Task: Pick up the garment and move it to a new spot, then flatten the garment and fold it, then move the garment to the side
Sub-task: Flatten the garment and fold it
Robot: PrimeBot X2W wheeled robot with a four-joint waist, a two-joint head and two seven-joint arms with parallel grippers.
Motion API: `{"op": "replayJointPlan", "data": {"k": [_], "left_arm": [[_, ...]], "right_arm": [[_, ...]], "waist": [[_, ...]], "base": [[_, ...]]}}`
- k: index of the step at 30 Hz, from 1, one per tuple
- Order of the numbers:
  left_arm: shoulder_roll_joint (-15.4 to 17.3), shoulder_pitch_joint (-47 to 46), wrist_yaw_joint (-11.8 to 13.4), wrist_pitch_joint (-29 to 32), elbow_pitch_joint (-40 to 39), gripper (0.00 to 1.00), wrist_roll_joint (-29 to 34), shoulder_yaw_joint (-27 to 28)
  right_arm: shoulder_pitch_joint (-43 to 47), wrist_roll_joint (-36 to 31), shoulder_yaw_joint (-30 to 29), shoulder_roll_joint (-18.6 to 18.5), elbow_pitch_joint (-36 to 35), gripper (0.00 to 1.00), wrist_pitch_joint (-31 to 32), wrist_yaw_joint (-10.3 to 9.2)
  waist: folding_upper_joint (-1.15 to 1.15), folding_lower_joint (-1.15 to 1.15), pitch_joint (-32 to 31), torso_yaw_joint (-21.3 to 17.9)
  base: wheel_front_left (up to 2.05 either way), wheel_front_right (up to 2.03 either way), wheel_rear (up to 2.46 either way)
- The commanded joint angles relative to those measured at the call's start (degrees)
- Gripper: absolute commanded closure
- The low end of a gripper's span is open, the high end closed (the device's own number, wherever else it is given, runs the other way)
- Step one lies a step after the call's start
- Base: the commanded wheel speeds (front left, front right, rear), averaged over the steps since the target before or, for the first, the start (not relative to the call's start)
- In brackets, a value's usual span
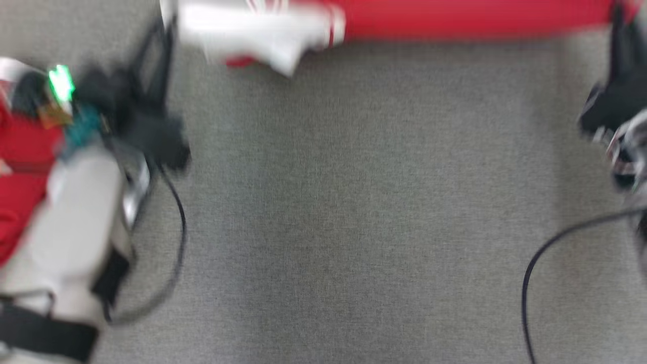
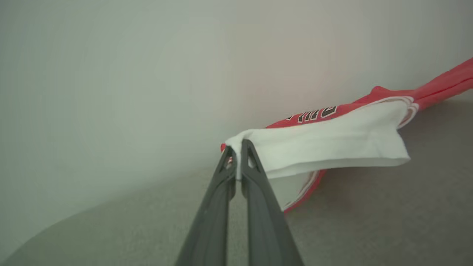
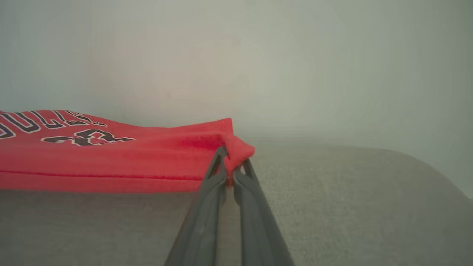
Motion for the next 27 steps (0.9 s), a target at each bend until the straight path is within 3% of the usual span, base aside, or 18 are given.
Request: {"op": "replayJointPlan", "data": {"k": [1,5,9,12,27], "left_arm": [[-0.42,3.74,0.29,-0.05,-0.13,1.00,-0.89,1.62],[-3.15,15.06,-0.20,-0.04,-0.39,1.00,-1.82,6.38],[-5.72,24.61,-2.91,-0.04,0.78,1.00,-1.56,10.00],[-7.56,30.16,-3.41,-0.05,1.65,1.00,-0.89,13.21],[-12.16,49.63,-6.33,-0.05,1.64,1.00,1.41,19.69]], "right_arm": [[3.63,1.36,-0.10,0.02,-0.29,1.00,-0.02,-0.06],[12.03,3.44,-0.14,0.34,-0.63,1.00,-0.03,-0.07],[19.52,2.86,0.75,-0.60,-1.81,1.00,-0.03,-0.07],[24.21,3.62,0.32,-0.78,-2.27,1.00,-0.03,-0.08],[41.47,3.81,-4.60,2.80,-3.85,1.00,-0.03,-0.09]], "waist": [[0.00,0.01,-4.00,-0.32],[0.00,0.01,-8.38,-0.76],[0.00,0.01,-12.80,-1.28],[0.00,0.01,-15.67,-1.78],[0.00,0.01,-25.71,-1.80]], "base": [[0.00,0.00,0.00],[0.00,0.00,0.00],[0.00,0.00,0.00],[0.00,0.00,0.00],[0.00,0.00,0.00]]}}
